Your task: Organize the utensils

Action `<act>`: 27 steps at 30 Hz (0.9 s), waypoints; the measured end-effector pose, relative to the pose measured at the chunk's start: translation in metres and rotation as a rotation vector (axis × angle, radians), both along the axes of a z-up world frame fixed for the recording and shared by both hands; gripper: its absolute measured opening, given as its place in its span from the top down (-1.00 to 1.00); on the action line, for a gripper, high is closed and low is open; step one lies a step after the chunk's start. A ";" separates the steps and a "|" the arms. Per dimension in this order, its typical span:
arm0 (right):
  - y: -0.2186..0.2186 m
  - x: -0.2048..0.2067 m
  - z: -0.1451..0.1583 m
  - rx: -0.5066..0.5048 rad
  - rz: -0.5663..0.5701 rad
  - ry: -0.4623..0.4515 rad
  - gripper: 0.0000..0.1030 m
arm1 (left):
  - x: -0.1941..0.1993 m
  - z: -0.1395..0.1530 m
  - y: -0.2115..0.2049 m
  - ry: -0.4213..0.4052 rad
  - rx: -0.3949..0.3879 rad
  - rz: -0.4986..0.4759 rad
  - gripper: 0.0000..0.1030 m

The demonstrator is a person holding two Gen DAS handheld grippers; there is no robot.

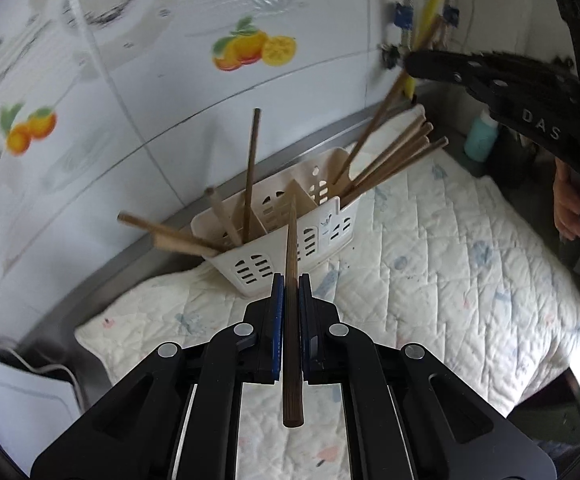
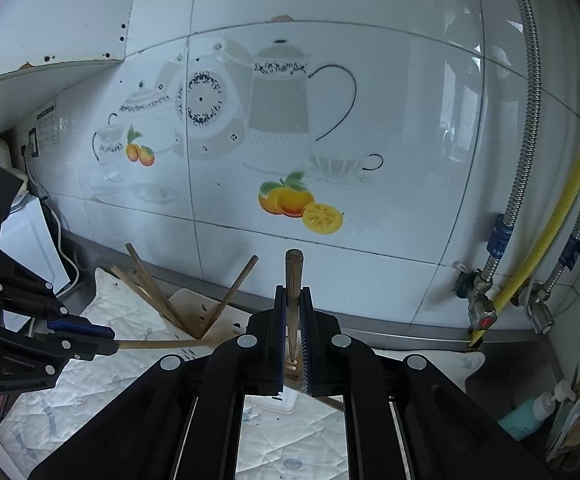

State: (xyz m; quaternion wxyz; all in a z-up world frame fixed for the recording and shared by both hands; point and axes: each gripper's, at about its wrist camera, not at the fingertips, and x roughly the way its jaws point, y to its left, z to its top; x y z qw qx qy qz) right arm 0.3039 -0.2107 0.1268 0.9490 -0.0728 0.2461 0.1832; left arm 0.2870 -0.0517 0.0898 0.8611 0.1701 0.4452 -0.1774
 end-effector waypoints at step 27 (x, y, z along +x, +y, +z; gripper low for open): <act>0.002 0.011 -0.002 0.031 -0.002 0.006 0.53 | 0.038 0.032 0.000 -0.123 -0.132 0.104 0.79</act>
